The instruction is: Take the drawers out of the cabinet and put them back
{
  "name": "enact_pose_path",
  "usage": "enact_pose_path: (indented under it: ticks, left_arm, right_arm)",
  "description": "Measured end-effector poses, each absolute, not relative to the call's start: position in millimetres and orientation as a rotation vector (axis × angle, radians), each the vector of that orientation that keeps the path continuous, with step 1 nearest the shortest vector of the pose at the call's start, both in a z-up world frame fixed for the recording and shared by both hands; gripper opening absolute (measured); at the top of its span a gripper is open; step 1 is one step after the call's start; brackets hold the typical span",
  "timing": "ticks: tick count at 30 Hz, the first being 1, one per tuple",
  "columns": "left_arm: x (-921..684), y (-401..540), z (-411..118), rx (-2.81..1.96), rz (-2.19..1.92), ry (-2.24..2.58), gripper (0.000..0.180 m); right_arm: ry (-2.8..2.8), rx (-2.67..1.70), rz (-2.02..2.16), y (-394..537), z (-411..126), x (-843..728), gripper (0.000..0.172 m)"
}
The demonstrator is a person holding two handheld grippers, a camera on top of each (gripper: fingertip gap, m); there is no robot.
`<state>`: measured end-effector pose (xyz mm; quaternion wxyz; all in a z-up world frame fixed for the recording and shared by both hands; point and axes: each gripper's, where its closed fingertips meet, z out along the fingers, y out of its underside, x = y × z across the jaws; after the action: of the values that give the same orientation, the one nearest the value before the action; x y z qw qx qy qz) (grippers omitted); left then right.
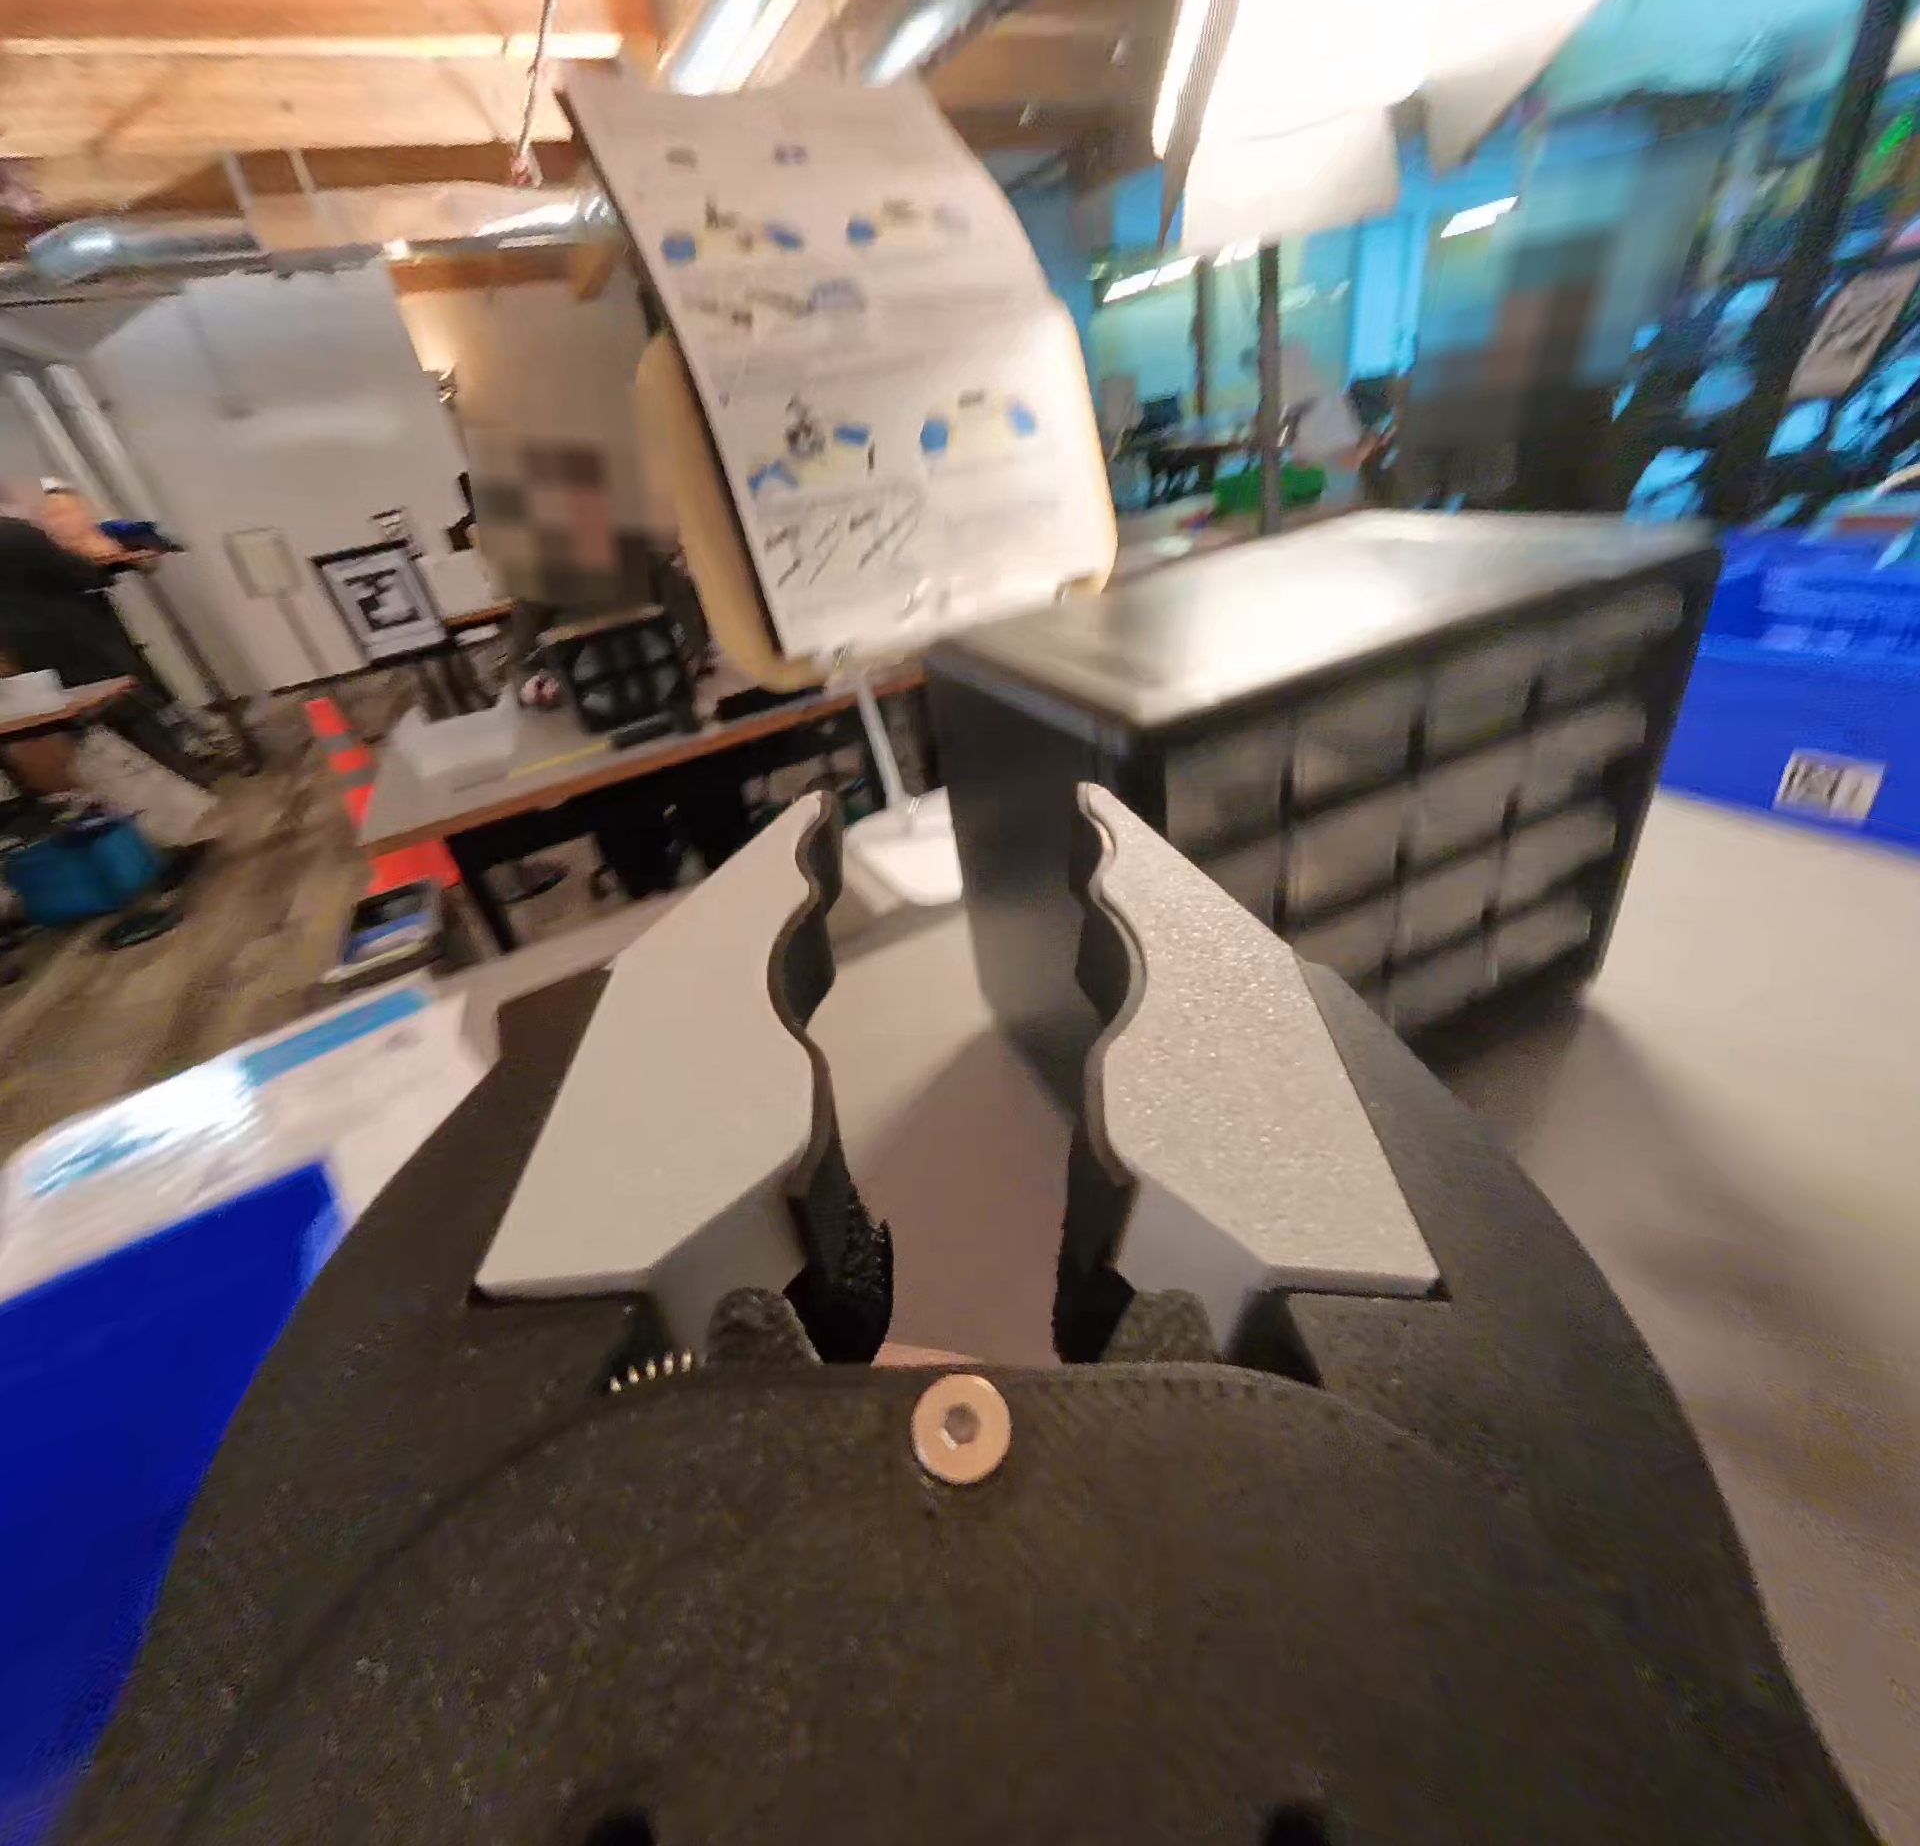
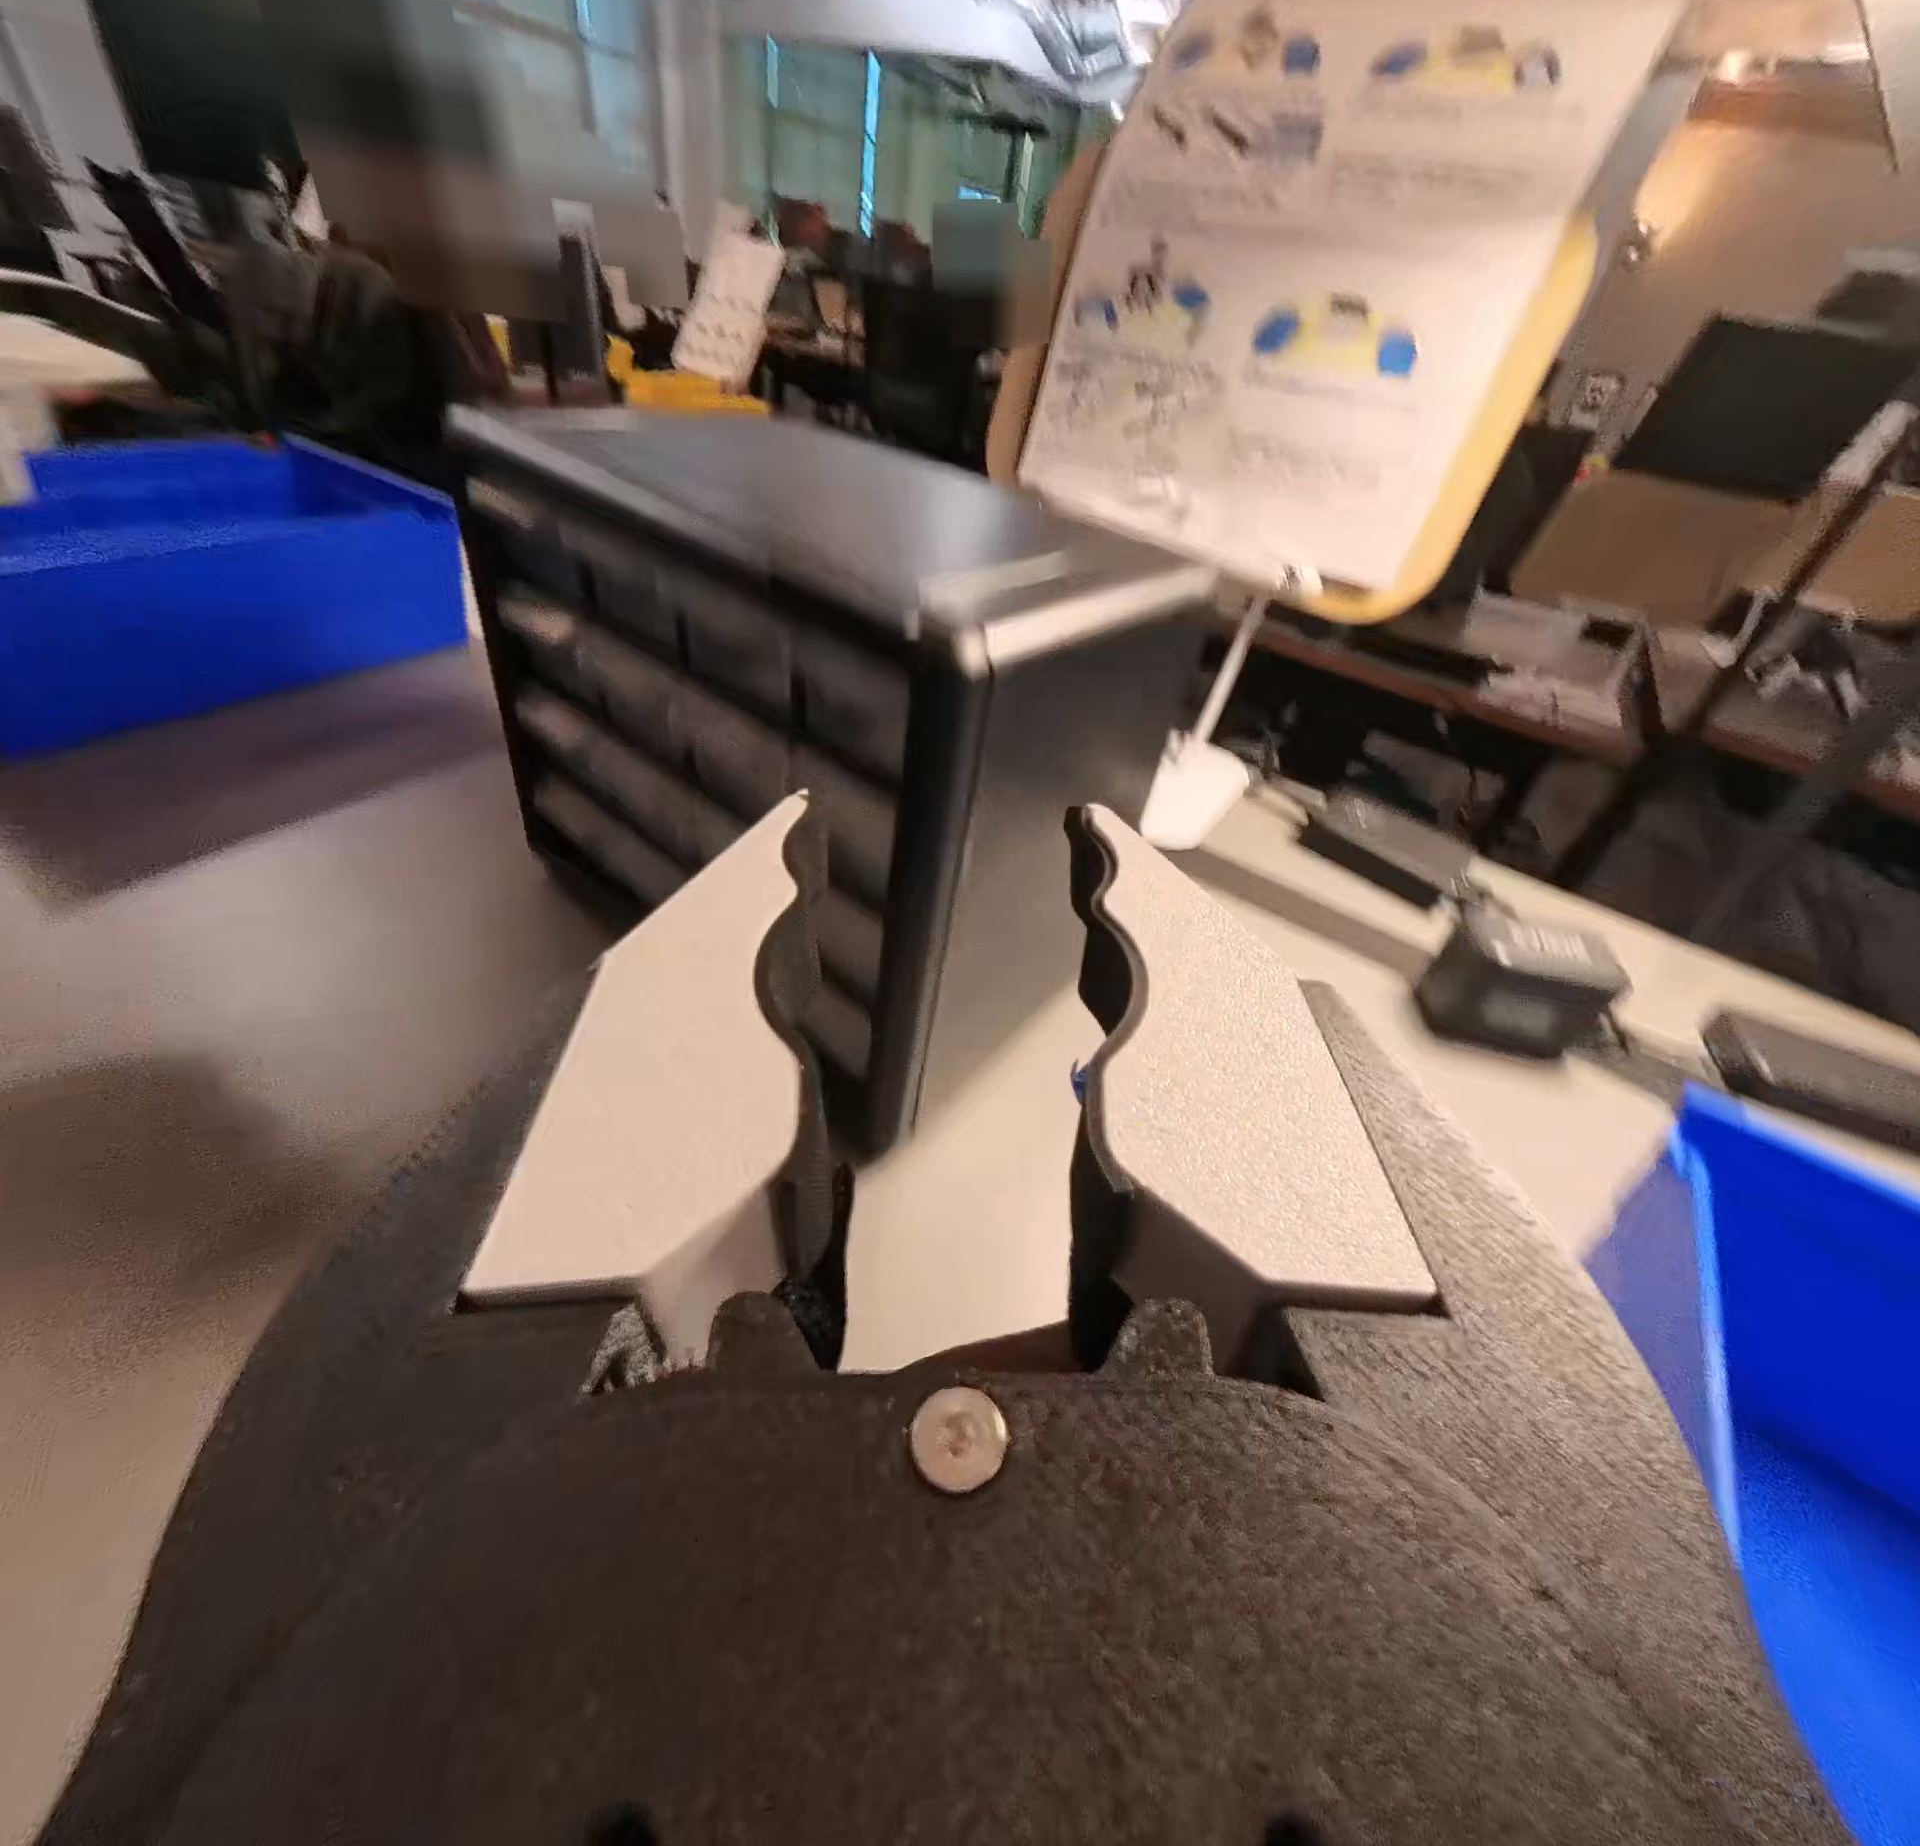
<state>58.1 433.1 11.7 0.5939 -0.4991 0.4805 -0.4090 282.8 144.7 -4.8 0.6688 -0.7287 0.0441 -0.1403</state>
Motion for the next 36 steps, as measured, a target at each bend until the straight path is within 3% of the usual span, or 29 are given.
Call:
enact_pose_path:
  ticks: [4, 11, 13, 36]
  left_arm:
    - [134, 477, 38, -1.163, -1.157, 1.026, 0.046]
    - [165, 526, -62, -1.248, -1.266, 0.735, 0.039]
    - [164, 524, -73, -1.285, -1.253, 0.755, 0.045]
    - [144, 437, 2, -0.948, -1.457, 0.968, 0.056]
  right_arm:
    - [0.040, -1.546, -0.268, 211, 46, 301, 0.056]
    - [0.140, -1.192, -0.080, 226, 52, 340, 0.053]
    - [0.120, -1.144, -0.118, 217, 45, 340, 0.053]
    - [-0.021, -1.359, 0.071, 224, 5, 307, 0.059]
